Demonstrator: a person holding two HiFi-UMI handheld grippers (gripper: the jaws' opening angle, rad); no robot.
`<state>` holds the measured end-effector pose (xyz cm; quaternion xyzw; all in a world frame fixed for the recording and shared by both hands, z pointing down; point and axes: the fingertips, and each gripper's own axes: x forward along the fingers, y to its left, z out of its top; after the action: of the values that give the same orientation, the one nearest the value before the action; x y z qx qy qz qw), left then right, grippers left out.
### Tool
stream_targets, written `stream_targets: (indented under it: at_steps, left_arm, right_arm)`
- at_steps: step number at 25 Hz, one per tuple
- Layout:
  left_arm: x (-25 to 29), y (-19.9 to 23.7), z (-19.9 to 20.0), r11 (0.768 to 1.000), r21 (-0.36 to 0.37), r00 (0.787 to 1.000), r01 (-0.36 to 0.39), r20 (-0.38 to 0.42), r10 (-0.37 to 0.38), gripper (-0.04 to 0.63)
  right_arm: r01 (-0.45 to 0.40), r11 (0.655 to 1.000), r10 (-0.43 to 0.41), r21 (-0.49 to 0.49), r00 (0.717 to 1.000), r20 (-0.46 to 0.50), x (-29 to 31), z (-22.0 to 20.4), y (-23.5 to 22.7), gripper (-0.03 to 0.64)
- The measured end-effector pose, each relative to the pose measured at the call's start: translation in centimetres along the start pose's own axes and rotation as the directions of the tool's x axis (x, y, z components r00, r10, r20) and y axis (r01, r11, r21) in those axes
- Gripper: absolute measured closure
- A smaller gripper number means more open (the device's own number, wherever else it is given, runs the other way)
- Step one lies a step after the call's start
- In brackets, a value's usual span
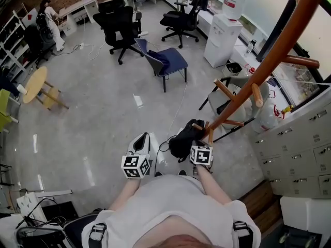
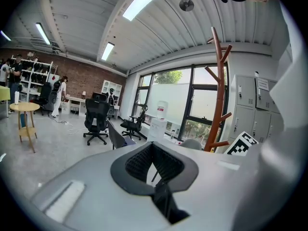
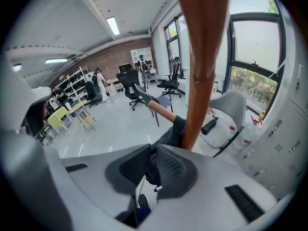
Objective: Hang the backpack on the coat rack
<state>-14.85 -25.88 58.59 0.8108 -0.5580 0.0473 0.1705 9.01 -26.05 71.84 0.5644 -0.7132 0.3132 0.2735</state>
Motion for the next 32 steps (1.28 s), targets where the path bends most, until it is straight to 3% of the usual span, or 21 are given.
stream_targets:
  at_steps: [4, 10, 13, 16, 23, 29, 32]
  left_arm:
    - [-0.6, -0.1, 0.2, 1.0, -0.006, 1.0, -0.005, 0.01, 0.005, 0.584]
    - [-1.7, 0.0, 0.6, 1.0, -0.008, 0.999, -0.024, 0.025, 0.025, 0.584]
    - [-2.3, -0.1, 1.5, 1.0, -0.002, 0.998, -0.028, 0.053, 0.028, 0.584]
    - [-3.0, 0.0, 2.7, 0.999, 0.015, 0.996, -0.037, 0.081, 0.036, 0.584]
    - [-4.5, -0.1, 5.5, 0.999, 0.0, 0.988, -0.039, 0.148, 0.039, 0.584]
    - [-5.1, -0.3, 7.5, 0.999, -0.002, 0.981, -0.035, 0.193, 0.034, 0.584]
    - [-5.3, -0.3, 7.8, 0.999, 0.002, 0.979, -0.039, 0.2, 0.037, 0.584]
  right_arm:
    - [-0.13, 0.991, 0.134, -0.041, 0.983, 0.122, -2.8, 3.0, 2.9, 0.606]
    - [-0.246, 0.968, 0.247, -0.045, 0.911, 0.331, -7.0, 7.3, 5.0, 0.607]
    - [-0.223, 0.965, 0.259, -0.137, 0.889, 0.378, -8.8, 8.1, 6.0, 0.607]
    - [-0.202, 0.956, 0.279, -0.213, 0.849, 0.449, -11.4, 10.0, 7.3, 0.607]
    - [-0.158, 0.961, 0.263, -0.225, 0.764, 0.588, -15.2, 14.6, 7.2, 0.609]
    - [-0.107, 0.961, 0.25, -0.254, 0.724, 0.643, -17.1, 16.2, 6.8, 0.609]
    - [-0.108, 0.963, 0.246, -0.246, 0.717, 0.652, -17.3, 16.3, 6.8, 0.609]
